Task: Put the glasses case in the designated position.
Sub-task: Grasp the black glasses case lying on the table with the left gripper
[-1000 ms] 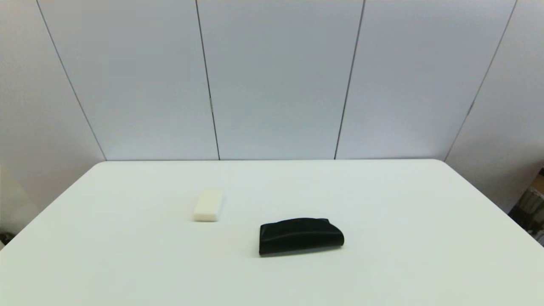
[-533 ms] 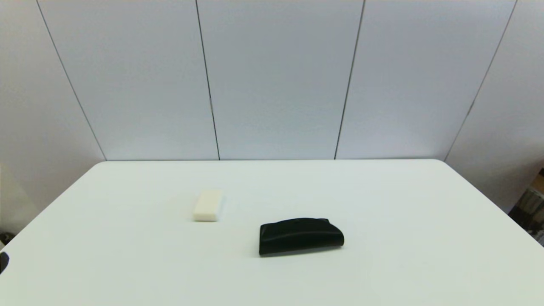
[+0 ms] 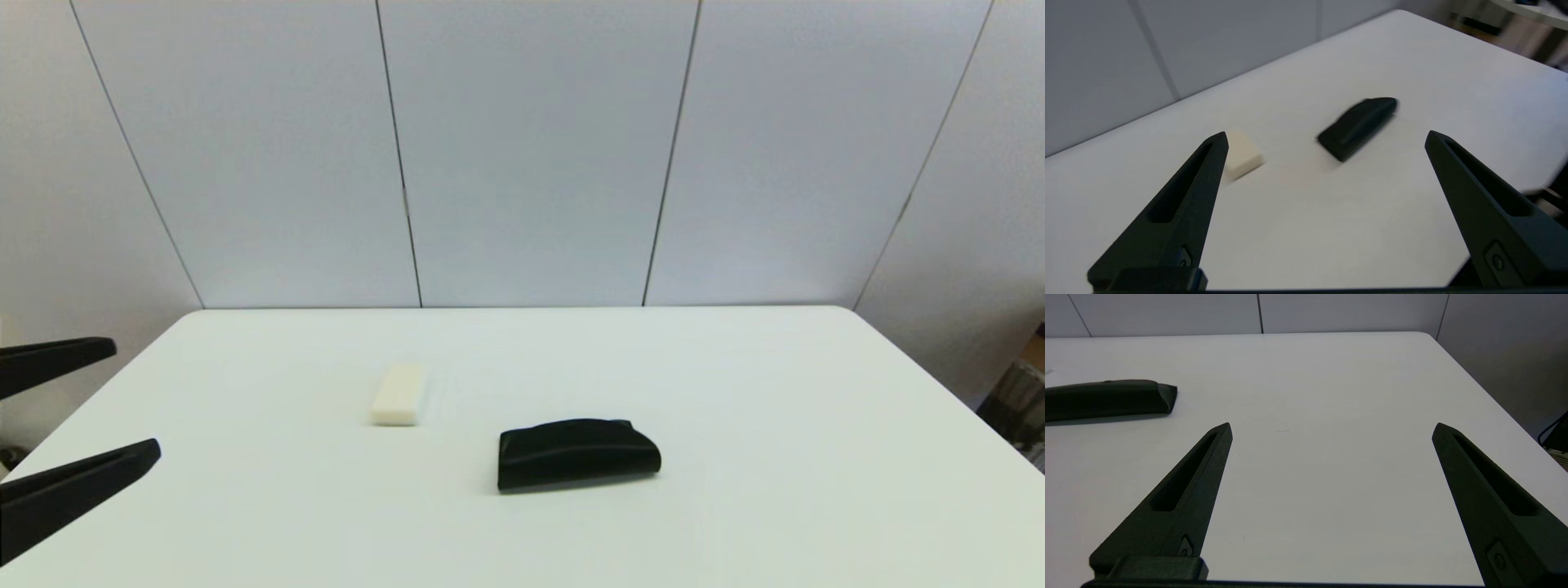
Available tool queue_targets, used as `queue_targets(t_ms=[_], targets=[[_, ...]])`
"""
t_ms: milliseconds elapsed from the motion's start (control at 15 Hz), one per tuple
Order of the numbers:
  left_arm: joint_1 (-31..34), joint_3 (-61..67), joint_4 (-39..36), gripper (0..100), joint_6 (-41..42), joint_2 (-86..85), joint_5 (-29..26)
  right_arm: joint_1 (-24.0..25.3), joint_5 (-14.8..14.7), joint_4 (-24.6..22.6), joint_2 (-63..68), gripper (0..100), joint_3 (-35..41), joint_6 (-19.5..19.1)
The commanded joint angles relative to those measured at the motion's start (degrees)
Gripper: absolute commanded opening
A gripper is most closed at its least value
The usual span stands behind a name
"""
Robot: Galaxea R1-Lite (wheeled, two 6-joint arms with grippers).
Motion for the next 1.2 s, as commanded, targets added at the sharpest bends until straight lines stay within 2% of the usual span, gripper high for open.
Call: queue_targets(t_ms=[67, 267, 467, 933, 1200], targets=[[-0.37, -2.66, -0.01, 100, 2.38, 11.51, -13.91, 0.0, 0.0, -0.01, 0.07, 100, 0.0, 0.02], [-1.87, -2.57, -0.01, 100, 9.06, 18.89, -15.4, -0.09, 0.0, -0.01, 0.07, 100, 0.0, 0.02], [-5.73, -3.1, -0.1, 100, 10.73, 23.99, -15.49, 0.0, 0.0, -0.01, 0.07, 100, 0.0, 0.02], [-8.46, -6.7, -0.19, 100, 14.77, 37.44, -15.49, 0.0, 0.0, -0.01, 0.07, 100, 0.0, 0.02], [-11.27, -6.79, -2.3, 100, 21.37, 43.68, -15.49, 0.0, 0.0, -0.01, 0.07, 100, 0.0, 0.02]])
